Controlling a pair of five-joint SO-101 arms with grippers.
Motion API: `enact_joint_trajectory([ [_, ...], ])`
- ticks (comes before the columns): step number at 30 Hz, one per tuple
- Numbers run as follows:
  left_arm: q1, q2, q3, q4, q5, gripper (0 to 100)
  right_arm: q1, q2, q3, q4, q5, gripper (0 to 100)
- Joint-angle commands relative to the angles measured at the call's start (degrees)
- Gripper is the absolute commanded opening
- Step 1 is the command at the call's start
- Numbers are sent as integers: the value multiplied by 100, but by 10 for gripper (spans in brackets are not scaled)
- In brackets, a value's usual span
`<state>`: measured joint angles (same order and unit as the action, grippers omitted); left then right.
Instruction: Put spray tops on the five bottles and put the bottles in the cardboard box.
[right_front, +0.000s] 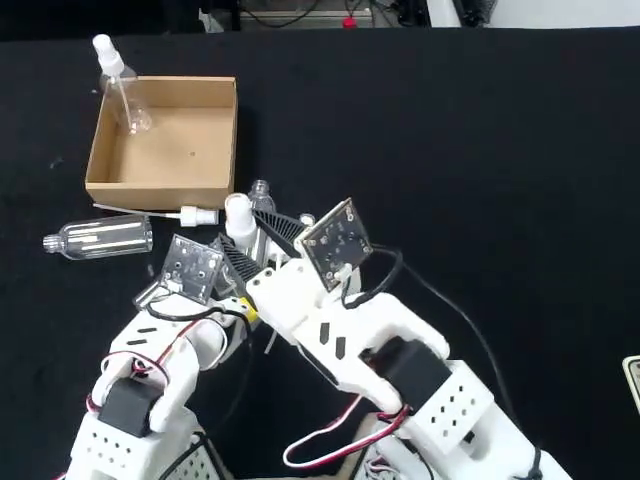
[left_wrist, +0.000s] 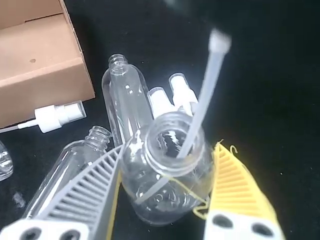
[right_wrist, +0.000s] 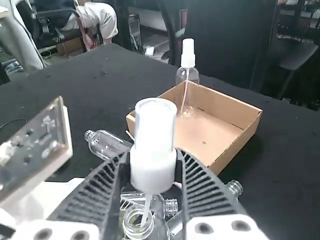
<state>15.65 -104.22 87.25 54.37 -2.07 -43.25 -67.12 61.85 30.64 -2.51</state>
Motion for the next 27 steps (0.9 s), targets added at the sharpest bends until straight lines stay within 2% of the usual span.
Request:
enact_joint_trajectory([
  [1,-84,-35,-145,9,53,216,-35,-154,-207,35,70,70],
  [11,-75,-35,-145,9,53,216,-53,-154,-84,0,35,70],
  [18,-75,-35,-154,0,53,216,-299,-154,488,-695,70,70],
  [27,-75,-35,-154,0,53,216,-325,-145,576,-484,70,70],
])
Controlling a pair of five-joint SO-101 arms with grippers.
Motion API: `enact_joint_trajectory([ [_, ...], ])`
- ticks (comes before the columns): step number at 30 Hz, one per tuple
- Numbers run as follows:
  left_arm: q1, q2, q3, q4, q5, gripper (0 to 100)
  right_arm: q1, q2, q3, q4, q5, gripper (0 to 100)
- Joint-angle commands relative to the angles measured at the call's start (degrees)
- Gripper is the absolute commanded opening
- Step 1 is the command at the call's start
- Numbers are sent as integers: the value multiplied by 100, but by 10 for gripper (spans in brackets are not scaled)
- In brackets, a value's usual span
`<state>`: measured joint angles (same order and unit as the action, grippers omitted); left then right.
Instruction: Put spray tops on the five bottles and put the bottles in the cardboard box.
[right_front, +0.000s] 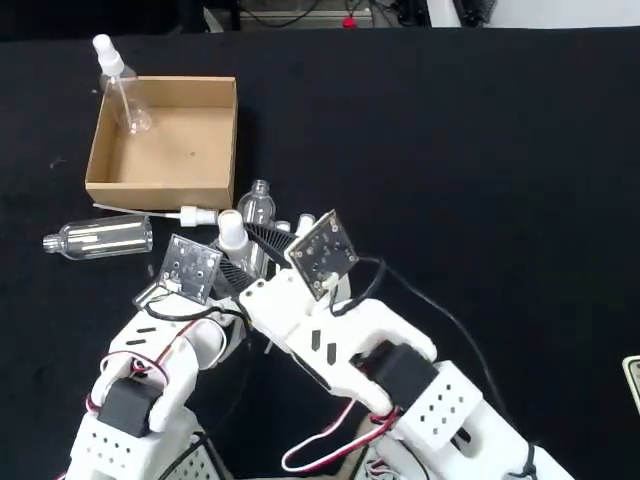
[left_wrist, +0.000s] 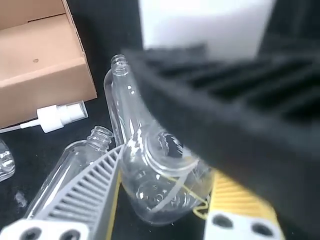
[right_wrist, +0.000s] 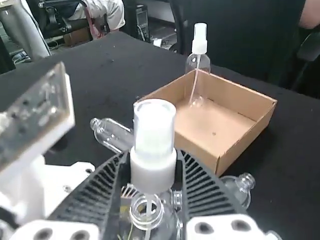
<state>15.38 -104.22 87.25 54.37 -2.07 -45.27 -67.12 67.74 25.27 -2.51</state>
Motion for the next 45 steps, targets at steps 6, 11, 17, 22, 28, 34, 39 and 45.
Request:
enact_joint_trajectory([
  [6,-48,-35,-154,0,53,216,-123,-154,145,35,70,70],
  [11,-48,-35,-154,0,53,216,-123,-154,154,35,70,70],
  [17,-48,-35,-127,0,53,216,-123,-154,215,88,70,70],
  [22,-48,-35,-119,18,53,216,-123,-154,207,185,79,70],
  [28,-13,-35,-127,35,53,216,-123,-154,136,422,387,70],
  [34,-4,-35,-101,26,53,216,-123,-154,163,431,396,71],
  [39,-13,-35,-119,35,53,216,-123,-154,136,440,396,79],
  [45,-4,-35,-127,35,44,216,-123,-154,110,440,396,221],
])
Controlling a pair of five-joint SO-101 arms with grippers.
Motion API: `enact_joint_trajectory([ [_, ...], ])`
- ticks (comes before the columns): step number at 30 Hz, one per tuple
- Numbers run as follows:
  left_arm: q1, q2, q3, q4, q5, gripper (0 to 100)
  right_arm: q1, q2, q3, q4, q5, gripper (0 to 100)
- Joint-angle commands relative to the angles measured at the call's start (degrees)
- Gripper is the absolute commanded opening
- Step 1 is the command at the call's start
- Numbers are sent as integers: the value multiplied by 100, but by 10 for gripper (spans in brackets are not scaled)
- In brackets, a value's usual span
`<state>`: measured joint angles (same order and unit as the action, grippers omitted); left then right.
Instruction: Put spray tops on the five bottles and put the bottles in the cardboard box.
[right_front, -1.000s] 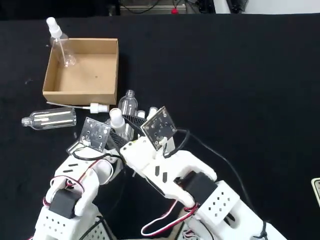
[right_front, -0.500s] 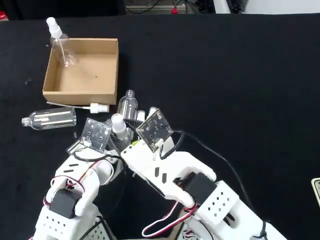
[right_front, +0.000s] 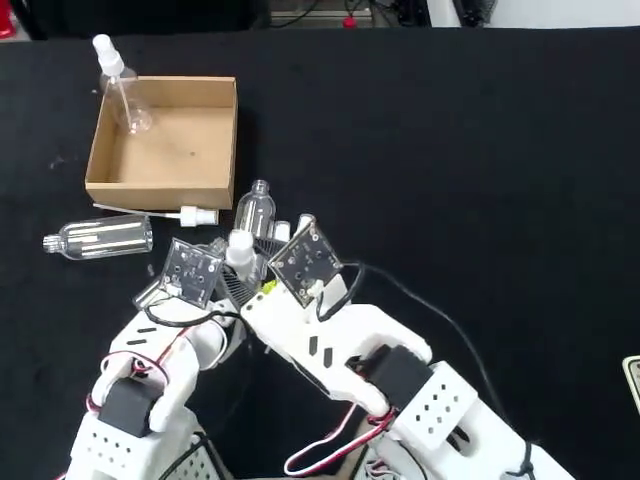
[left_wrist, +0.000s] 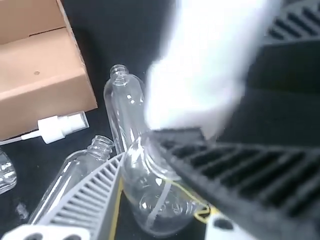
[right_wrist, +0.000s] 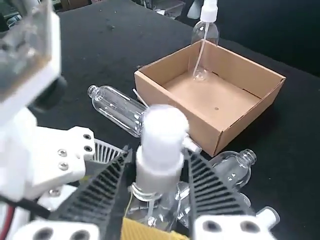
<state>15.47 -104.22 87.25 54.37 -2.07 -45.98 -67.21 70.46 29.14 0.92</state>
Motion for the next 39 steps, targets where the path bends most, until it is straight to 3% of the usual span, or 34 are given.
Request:
enact_joint_trajectory([
  [1,-22,-35,-136,35,44,216,-53,-145,-207,62,53,223],
  [19,-57,-35,-154,26,44,216,44,-154,-2255,1495,53,211],
  [24,-57,-35,-154,26,44,216,264,-110,-2290,1248,88,15],
  [29,-57,-44,-154,35,44,216,299,-145,-2079,1187,97,31],
  [34,-66,-44,-154,35,44,216,949,-136,-1833,1178,70,32],
  [39,-57,-44,-154,9,44,216,791,-110,-1376,800,88,32],
])
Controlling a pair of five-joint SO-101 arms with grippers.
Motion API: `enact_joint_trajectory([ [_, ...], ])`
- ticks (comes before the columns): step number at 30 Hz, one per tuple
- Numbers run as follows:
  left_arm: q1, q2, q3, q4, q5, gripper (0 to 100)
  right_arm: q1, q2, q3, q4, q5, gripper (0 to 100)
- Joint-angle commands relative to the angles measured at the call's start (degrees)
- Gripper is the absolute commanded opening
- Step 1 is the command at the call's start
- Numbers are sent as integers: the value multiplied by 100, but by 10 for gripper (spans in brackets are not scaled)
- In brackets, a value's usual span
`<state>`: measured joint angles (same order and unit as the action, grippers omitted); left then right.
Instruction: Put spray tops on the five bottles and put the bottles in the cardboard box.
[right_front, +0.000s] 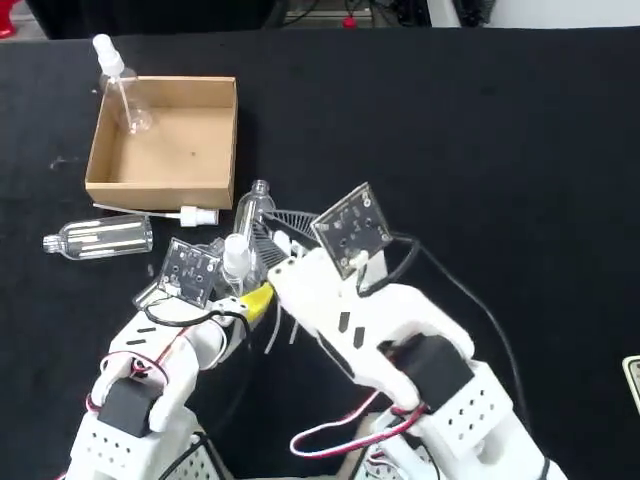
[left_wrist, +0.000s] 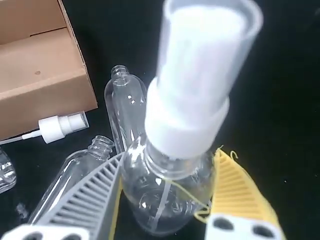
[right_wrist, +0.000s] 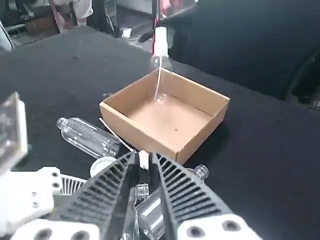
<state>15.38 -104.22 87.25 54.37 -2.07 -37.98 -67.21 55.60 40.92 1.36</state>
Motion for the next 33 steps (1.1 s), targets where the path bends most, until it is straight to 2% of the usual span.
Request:
enact_joint_trajectory([
  [1,-48,-44,-154,9,44,216,-70,-110,215,-492,44,32],
  [6,-48,-44,-154,18,44,216,-510,-145,629,-712,44,32],
  [12,-48,-44,-154,18,44,216,-484,-145,585,-677,53,34],
  [18,-57,-44,-154,35,44,216,422,-259,374,-571,44,34],
  [25,-338,-35,-620,237,44,216,1679,-462,-347,563,0,34],
  [28,-681,-35,-840,246,9,216,1811,-488,277,334,-26,35],
  [33,-1191,-35,-1244,237,0,216,1820,-523,1429,-721,-273,35],
])
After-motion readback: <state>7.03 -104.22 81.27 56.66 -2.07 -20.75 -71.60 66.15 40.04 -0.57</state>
